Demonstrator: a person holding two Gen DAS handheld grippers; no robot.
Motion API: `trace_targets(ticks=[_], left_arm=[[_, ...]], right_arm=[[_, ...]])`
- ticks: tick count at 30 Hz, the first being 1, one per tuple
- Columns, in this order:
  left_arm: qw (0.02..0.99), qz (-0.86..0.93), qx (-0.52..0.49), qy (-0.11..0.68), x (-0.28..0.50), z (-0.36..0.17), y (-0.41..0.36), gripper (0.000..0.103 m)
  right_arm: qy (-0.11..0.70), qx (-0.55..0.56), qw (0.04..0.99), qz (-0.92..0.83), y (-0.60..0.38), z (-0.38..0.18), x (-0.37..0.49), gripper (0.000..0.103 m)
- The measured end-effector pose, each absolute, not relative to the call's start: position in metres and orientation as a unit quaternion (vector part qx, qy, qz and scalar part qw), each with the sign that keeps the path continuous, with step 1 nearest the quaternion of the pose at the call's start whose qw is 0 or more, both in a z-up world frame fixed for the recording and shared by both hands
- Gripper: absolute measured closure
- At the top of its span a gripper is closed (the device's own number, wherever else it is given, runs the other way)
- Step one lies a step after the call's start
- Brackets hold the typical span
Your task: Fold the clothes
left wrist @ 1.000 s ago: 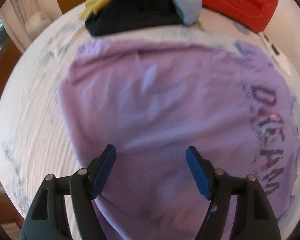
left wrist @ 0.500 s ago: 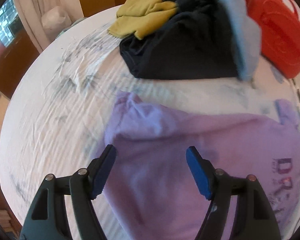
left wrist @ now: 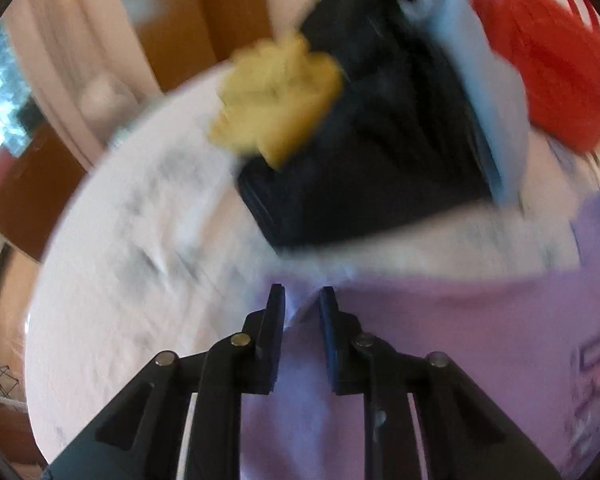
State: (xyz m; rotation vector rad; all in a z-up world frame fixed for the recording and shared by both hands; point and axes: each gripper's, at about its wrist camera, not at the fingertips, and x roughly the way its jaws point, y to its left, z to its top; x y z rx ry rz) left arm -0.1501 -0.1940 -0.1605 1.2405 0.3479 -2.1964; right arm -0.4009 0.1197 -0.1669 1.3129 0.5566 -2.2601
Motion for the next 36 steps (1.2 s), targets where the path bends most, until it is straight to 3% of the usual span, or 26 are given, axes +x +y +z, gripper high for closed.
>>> trace_targets(ticks=[1, 2, 3, 4, 8, 12, 18, 24, 36], left_arm=[[0.287, -0.824, 0.467, 0.143, -0.148, -0.156, -0.198, 0.074], [0.282, -0.823, 0.468, 0.155, -0.147, -0.151, -0.202, 0.063], [0.276, -0.823, 0.468, 0.167, -0.145, -0.146, -0.206, 0.038], [0.268, -0.823, 0.472, 0.167, -0.14, -0.141, -0.204, 0.026], [0.221, -0.828, 0.498, 0.136, -0.097, -0.137, -0.175, 0.025], [0.177, -0.817, 0.53, 0.143, -0.037, -0.157, -0.148, 0.025], [0.173, -0.794, 0.549, 0.194, 0.042, -0.186, -0.106, 0.025], [0.192, -0.807, 0.514, 0.218, 0.075, -0.193, -0.068, 0.028], [0.196, -0.826, 0.519, 0.103, 0.078, -0.209, -0.022, 0.029]], right_arm=[[0.185, 0.475, 0.221, -0.831, 0.128, -0.16, -0.402, 0.065], [0.163, 0.479, 0.226, -0.832, 0.138, -0.154, -0.398, 0.06], [0.141, 0.483, 0.23, -0.833, 0.147, -0.147, -0.393, 0.055], [0.118, 0.487, 0.235, -0.833, 0.157, -0.141, -0.389, 0.053], [0.1, 0.477, 0.266, -0.832, 0.209, -0.119, -0.323, 0.044], [0.086, 0.501, 0.243, -0.826, 0.273, -0.123, -0.252, 0.019], [0.061, 0.546, 0.229, -0.803, 0.343, -0.145, -0.168, 0.019], [0.092, 0.547, 0.274, -0.786, 0.375, -0.152, -0.107, 0.019], [0.154, 0.516, 0.331, -0.775, 0.359, -0.183, -0.056, 0.019]])
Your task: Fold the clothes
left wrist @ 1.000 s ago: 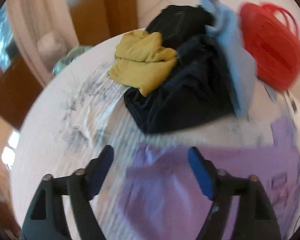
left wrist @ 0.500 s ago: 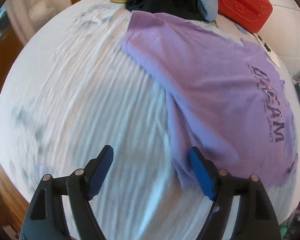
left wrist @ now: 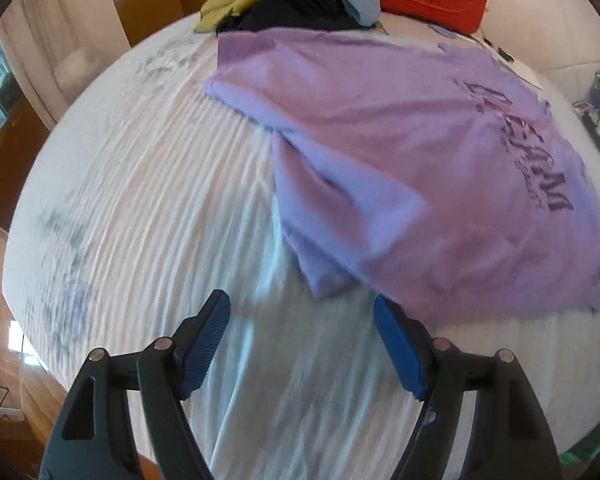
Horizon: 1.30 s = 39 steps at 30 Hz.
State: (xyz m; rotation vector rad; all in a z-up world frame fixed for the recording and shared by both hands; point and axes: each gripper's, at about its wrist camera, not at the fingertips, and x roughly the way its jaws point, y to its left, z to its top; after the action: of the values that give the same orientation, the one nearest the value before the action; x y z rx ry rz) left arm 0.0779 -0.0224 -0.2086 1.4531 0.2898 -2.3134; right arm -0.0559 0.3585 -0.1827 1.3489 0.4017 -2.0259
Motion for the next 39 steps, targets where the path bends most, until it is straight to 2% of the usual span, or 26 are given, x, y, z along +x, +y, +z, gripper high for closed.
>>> trace_targets(ticks=[4, 5, 7, 8, 10, 11, 12, 13, 15, 19, 24, 26, 28, 29, 30, 31, 33, 39], left_arm=[[0.202, -0.833, 0.502, 0.117, 0.057, -0.211, -0.026, 0.03], [0.201, -0.833, 0.499, 0.126, 0.054, -0.212, -0.028, 0.036], [0.202, -0.831, 0.501, 0.132, 0.048, -0.21, -0.03, 0.085], [0.206, -0.829, 0.503, 0.13, 0.046, -0.207, -0.03, 0.089], [0.218, -0.833, 0.495, 0.121, 0.05, -0.195, -0.032, 0.093], [0.227, -0.837, 0.484, 0.115, 0.055, -0.185, -0.032, 0.093], [0.234, -0.843, 0.472, 0.111, 0.061, -0.172, -0.033, 0.094], [0.24, -0.85, 0.456, 0.106, 0.068, -0.157, -0.032, 0.094], [0.255, -0.865, 0.424, 0.088, 0.088, -0.124, -0.028, 0.094], [0.273, -0.865, 0.417, 0.065, 0.127, -0.094, -0.02, 0.094], [0.255, -0.823, 0.499, 0.093, 0.148, -0.142, -0.022, 0.093], [0.27, -0.81, 0.509, 0.112, 0.151, -0.153, -0.031, 0.084], [0.284, -0.796, 0.518, 0.131, 0.155, -0.163, -0.041, 0.071], [0.288, -0.794, 0.516, 0.141, 0.157, -0.164, -0.045, 0.067], [0.288, -0.799, 0.507, 0.151, 0.157, -0.159, -0.049, 0.058], [0.285, -0.805, 0.495, 0.16, 0.159, -0.153, -0.052, 0.052], [0.28, -0.815, 0.477, 0.173, 0.158, -0.141, -0.056, 0.048], [0.248, -0.834, 0.438, 0.227, 0.158, -0.123, -0.068, 0.047]], right_arm=[[0.175, 0.509, 0.334, -0.773, 0.337, -0.194, -0.055, 0.018], [0.181, 0.509, 0.332, -0.774, 0.332, -0.198, -0.055, 0.018], [0.192, 0.508, 0.327, -0.774, 0.324, -0.203, -0.055, 0.013], [0.195, 0.504, 0.329, -0.774, 0.32, -0.204, -0.054, 0.013], [0.198, 0.5, 0.33, -0.776, 0.316, -0.204, -0.054, 0.014], [0.196, 0.501, 0.327, -0.777, 0.316, -0.204, -0.055, 0.018], [0.191, 0.501, 0.324, -0.779, 0.317, -0.202, -0.056, 0.035], [0.184, 0.5, 0.321, -0.783, 0.319, -0.198, -0.057, 0.058], [0.171, 0.494, 0.315, -0.792, 0.324, -0.188, -0.057, 0.076], [0.151, 0.49, 0.317, -0.798, 0.345, -0.167, -0.049, 0.089], [0.151, 0.513, 0.332, -0.777, 0.371, -0.164, -0.043, 0.089], [0.139, 0.517, 0.331, -0.777, 0.378, -0.163, -0.045, 0.084], [0.124, 0.521, 0.329, -0.778, 0.38, -0.162, -0.051, 0.06], [0.12, 0.521, 0.329, -0.778, 0.38, -0.162, -0.052, 0.052], [0.121, 0.521, 0.33, -0.778, 0.378, -0.163, -0.051, 0.033], [0.123, 0.518, 0.331, -0.779, 0.375, -0.163, -0.05, 0.018], [0.135, 0.511, 0.338, -0.779, 0.363, -0.166, -0.047, 0.016], [0.166, 0.497, 0.364, -0.77, 0.328, -0.172, -0.039, 0.016]])
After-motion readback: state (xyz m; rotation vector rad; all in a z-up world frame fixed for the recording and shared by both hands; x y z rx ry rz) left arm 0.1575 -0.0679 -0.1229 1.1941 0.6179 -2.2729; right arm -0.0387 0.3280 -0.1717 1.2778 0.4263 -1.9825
